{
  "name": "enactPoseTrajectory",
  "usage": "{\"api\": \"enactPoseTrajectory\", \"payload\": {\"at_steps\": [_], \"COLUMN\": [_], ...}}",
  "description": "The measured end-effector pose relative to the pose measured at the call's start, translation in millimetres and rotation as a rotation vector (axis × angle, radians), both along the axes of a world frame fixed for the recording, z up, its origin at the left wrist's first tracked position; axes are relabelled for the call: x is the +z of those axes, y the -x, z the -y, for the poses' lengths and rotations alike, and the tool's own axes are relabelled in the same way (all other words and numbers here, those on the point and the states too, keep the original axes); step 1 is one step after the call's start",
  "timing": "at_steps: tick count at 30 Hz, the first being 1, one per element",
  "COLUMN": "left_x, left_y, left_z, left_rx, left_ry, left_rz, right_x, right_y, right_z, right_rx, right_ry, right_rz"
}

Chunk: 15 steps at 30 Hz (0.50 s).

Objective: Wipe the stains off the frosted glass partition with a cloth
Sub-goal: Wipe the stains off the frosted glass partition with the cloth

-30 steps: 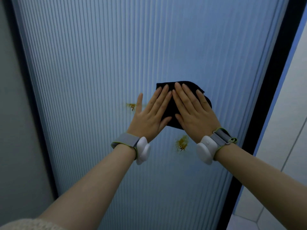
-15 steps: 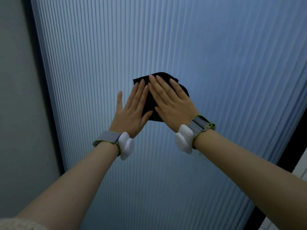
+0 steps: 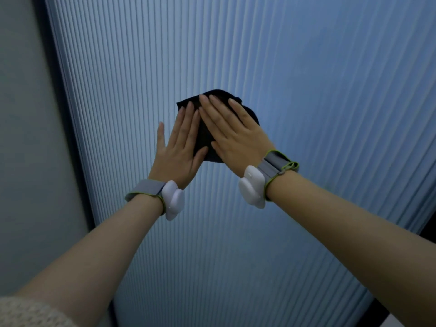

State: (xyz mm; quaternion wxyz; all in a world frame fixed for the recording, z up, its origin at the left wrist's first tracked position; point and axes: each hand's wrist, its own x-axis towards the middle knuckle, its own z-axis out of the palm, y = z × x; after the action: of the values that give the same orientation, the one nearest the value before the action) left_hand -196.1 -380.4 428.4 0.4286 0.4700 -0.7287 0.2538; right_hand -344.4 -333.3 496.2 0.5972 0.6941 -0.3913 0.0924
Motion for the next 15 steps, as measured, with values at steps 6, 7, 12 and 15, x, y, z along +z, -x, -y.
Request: {"api": "enactPoseTrajectory", "payload": {"at_steps": [6, 7, 12, 15], "left_x": [-32, -33, -30, -28], "left_y": [10, 11, 14, 26], "left_z": [-11, -13, -19, -24], "left_rx": [0.025, 0.034, 0.058, 0.039], "left_ry": [-0.049, -0.051, -0.045, -0.015], "left_rz": [0.023, 0.029, 0.073, 0.077], "right_x": [-35, -36, -34, -34], "right_y": [11, 12, 20, 34], "right_z": [-4, -4, -9, -14], "right_rx": [0.009, 0.015, 0.004, 0.007], "right_ry": [0.009, 0.012, -0.005, 0.012], "right_rz": [-0.025, -0.019, -0.025, -0.005]}}
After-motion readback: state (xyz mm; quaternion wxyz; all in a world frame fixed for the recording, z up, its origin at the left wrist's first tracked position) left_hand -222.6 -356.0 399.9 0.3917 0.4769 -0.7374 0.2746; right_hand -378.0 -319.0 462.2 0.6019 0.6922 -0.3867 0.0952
